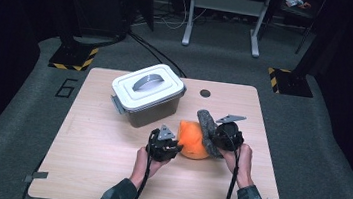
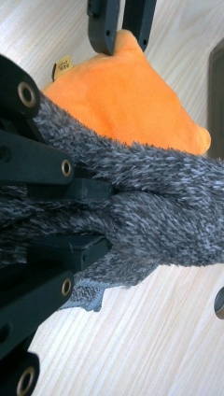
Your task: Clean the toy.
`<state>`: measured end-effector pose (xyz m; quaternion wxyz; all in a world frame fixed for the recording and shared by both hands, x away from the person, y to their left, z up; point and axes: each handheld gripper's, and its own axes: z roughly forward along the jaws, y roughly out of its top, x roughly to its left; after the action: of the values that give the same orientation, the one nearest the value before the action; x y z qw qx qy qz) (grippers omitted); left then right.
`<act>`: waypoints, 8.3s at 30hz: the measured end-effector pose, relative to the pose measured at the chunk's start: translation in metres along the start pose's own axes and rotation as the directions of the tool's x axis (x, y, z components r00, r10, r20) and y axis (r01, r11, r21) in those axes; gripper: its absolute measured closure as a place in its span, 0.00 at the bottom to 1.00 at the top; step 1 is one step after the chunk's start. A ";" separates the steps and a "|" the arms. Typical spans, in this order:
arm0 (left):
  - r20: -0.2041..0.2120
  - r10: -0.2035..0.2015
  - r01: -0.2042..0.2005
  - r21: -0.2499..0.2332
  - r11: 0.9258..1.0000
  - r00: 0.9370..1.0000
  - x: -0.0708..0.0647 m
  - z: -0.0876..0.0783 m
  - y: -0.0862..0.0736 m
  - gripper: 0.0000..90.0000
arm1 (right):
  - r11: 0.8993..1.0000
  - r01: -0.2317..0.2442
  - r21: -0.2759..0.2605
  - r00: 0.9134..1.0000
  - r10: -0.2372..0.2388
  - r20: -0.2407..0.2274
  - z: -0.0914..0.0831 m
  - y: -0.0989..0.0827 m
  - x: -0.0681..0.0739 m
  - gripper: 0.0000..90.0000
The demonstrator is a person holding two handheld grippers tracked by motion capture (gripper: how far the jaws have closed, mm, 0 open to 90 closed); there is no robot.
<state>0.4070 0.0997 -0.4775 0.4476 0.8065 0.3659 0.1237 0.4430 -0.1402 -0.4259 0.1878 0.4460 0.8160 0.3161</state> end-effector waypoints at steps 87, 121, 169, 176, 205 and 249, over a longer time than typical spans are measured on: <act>-0.095 0.168 -0.164 0.051 0.985 0.981 -0.021 0.011 0.016 0.82 | 0.991 0.120 -0.053 0.990 -0.124 -0.067 0.004 0.017 0.040 0.83; -0.087 0.145 -0.142 0.043 0.989 0.986 -0.017 0.011 0.015 0.82 | 0.999 -0.048 0.007 0.998 0.047 0.033 0.000 -0.016 -0.016 0.82; -0.087 0.166 -0.163 0.035 0.986 0.982 -0.021 0.011 0.019 0.82 | 0.992 0.119 -0.033 0.988 -0.121 -0.092 -0.015 0.035 0.039 0.82; -0.085 0.160 -0.158 0.034 0.987 0.983 -0.020 0.011 0.019 0.82 | 0.991 0.133 -0.001 0.988 -0.132 -0.082 -0.002 0.032 0.043 0.82; -0.083 0.160 -0.157 0.038 0.987 0.984 -0.019 0.012 0.018 0.82 | 0.997 -0.048 0.064 0.999 0.047 0.021 0.000 -0.014 -0.023 0.82; -0.084 0.154 -0.151 0.041 0.988 0.984 -0.016 0.011 0.017 0.81 | 1.000 0.015 -0.006 0.999 -0.015 -0.032 -0.019 -0.001 0.001 0.82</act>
<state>0.4099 0.0757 -0.4683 0.4064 0.8336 0.3243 0.1865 0.4309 -0.1457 -0.4128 0.1781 0.4342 0.8214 0.3240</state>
